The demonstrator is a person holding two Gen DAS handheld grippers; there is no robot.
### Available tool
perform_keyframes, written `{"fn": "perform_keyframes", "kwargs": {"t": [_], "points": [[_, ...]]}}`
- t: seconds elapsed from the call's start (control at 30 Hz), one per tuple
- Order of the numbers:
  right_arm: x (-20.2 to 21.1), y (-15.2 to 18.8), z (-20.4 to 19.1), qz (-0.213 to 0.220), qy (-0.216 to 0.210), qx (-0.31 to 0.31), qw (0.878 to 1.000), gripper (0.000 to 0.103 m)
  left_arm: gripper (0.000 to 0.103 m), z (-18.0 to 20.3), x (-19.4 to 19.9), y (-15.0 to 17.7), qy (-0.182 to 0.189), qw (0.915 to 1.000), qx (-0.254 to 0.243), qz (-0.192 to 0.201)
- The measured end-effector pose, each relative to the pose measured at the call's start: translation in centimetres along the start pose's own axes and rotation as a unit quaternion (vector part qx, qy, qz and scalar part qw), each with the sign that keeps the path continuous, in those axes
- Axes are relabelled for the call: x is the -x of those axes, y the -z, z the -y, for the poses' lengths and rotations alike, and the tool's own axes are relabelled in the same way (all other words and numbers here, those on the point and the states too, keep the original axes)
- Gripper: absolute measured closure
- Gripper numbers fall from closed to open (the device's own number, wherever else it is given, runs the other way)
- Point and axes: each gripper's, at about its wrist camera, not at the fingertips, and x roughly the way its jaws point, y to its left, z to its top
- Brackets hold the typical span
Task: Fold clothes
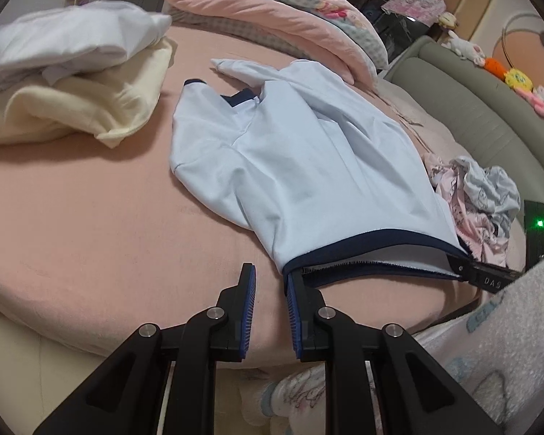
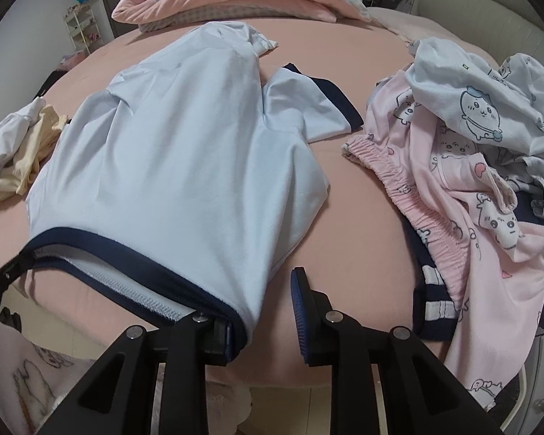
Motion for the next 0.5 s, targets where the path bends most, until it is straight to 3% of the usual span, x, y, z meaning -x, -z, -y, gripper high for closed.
{"fn": "perform_keyframes", "kwargs": {"t": [0.2, 0.5], "points": [[-0.3, -0.2, 0.7, 0.002, -0.023, -0.022, 0.999, 0.077, 0.088, -1.0, 0.1, 0.1, 0.013, 0.9998, 0.018, 0.003], [1.4, -0.2, 2.8, 0.007, -0.088, -0.068, 0.994, 0.042, 0.087, -3.9, 3.0, -1.0, 0.047, 0.9938, 0.092, 0.041]]}}
